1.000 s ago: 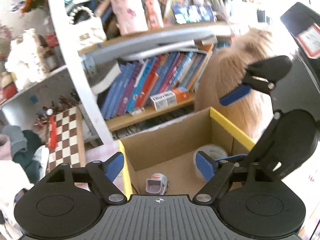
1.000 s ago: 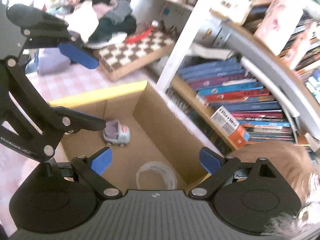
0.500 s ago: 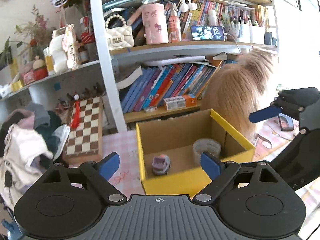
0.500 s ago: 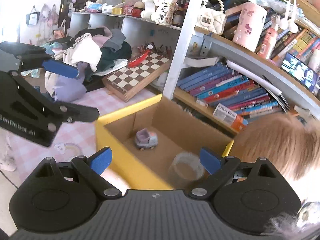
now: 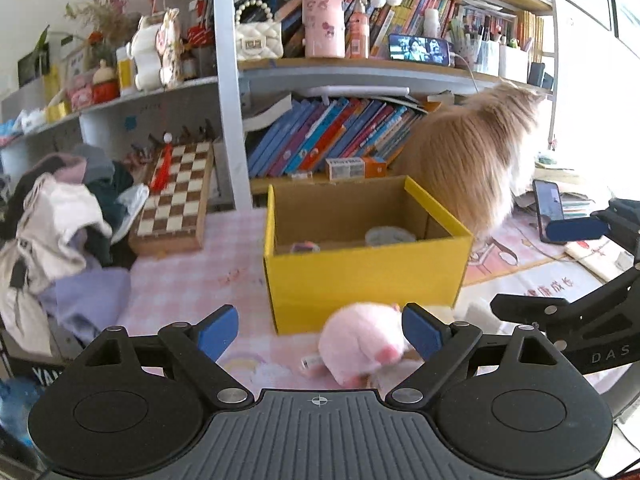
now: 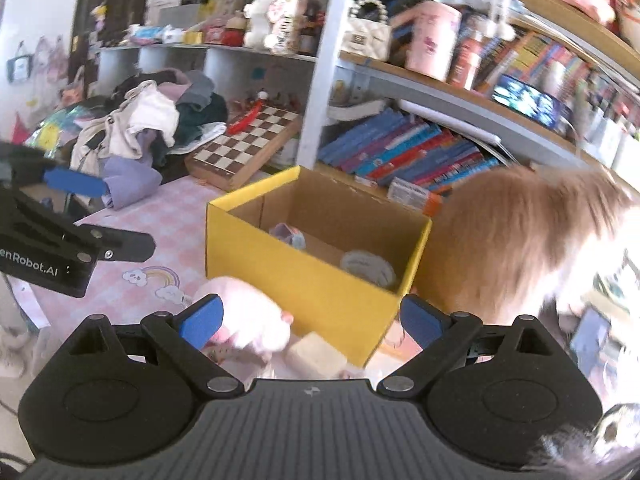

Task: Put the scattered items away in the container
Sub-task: 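Withdraw both tools from the box back toward the remaining items, then move the left tool toward the white watch while the right tool approaches the tall white charger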

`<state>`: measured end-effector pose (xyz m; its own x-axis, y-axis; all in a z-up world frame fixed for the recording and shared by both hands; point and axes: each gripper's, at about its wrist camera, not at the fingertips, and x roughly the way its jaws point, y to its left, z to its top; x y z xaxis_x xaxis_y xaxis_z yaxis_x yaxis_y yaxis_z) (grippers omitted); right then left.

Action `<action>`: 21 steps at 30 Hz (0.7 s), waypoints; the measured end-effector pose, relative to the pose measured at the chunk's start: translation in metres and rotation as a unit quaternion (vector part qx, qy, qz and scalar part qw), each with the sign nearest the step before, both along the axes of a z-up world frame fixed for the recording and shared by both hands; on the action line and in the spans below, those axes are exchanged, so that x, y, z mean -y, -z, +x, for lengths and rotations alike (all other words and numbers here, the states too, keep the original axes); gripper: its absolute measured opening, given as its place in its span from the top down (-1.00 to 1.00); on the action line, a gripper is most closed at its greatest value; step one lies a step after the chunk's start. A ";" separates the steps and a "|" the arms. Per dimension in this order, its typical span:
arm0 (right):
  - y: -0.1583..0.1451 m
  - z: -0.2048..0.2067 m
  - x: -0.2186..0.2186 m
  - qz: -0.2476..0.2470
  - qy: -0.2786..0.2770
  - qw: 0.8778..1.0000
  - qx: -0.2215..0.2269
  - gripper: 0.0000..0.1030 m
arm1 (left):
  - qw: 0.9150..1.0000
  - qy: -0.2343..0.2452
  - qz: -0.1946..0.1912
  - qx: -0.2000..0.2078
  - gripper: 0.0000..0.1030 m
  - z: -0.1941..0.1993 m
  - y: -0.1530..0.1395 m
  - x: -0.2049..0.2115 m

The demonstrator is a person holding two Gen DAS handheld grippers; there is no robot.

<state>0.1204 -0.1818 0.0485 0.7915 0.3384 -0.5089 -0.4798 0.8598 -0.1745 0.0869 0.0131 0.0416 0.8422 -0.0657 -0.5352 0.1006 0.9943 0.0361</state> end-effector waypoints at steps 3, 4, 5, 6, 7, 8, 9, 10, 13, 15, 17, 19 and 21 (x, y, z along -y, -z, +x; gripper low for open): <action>0.011 -0.010 0.007 0.009 0.028 0.999 -0.019 -0.86 | 1.000 0.003 0.000 -0.014 -0.77 -0.008 0.009 0.003; 0.016 -0.013 0.009 0.013 0.038 0.999 -0.027 -0.86 | 1.000 0.004 0.001 -0.018 -0.77 -0.010 0.012 0.004; 0.020 -0.015 0.011 0.016 0.047 0.998 -0.036 -0.86 | 1.000 0.005 0.003 -0.021 -0.77 -0.012 0.014 0.005; 0.024 -0.018 0.013 0.018 0.054 0.997 -0.044 -0.86 | 1.000 0.006 0.003 -0.024 -0.77 -0.014 0.017 0.006; 0.028 -0.020 0.015 0.019 0.062 0.997 -0.051 -0.86 | 1.000 0.006 0.002 -0.026 -0.77 -0.016 0.019 0.007; 0.032 -0.023 0.016 0.018 0.067 0.996 -0.056 -0.86 | 1.000 0.006 0.001 -0.029 -0.77 -0.019 0.021 0.007; 0.035 -0.026 0.017 0.017 0.073 0.995 -0.060 -0.86 | 0.999 0.005 0.000 -0.032 -0.77 -0.020 0.023 0.008; 0.039 -0.029 0.018 0.016 0.080 0.995 -0.064 -0.86 | 0.999 0.006 0.000 -0.035 -0.77 -0.021 0.025 0.009; 0.046 -0.034 0.020 0.017 0.092 0.993 -0.076 -0.86 | 0.999 0.010 0.002 -0.042 -0.77 -0.024 0.030 0.011; 0.049 -0.037 0.020 0.016 0.100 0.992 -0.080 -0.86 | 0.999 0.015 0.004 -0.047 -0.77 -0.026 0.034 0.013; 0.053 -0.038 0.020 0.015 0.107 0.991 -0.085 -0.86 | 0.998 0.019 0.004 -0.053 -0.77 -0.027 0.038 0.016; 0.058 -0.039 0.020 0.013 0.112 0.989 -0.093 -0.86 | 0.998 0.027 0.005 -0.065 -0.77 -0.029 0.045 0.019; 0.065 -0.039 0.021 0.010 0.122 0.987 -0.109 -0.85 | 0.997 0.034 0.007 -0.076 -0.77 -0.031 0.053 0.022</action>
<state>0.0811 -0.2028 -0.0170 0.7232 0.1639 -0.6709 -0.2829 0.9565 -0.0712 0.0562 -0.0093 -0.0112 0.7454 -0.1113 -0.6573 0.1731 0.9845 0.0296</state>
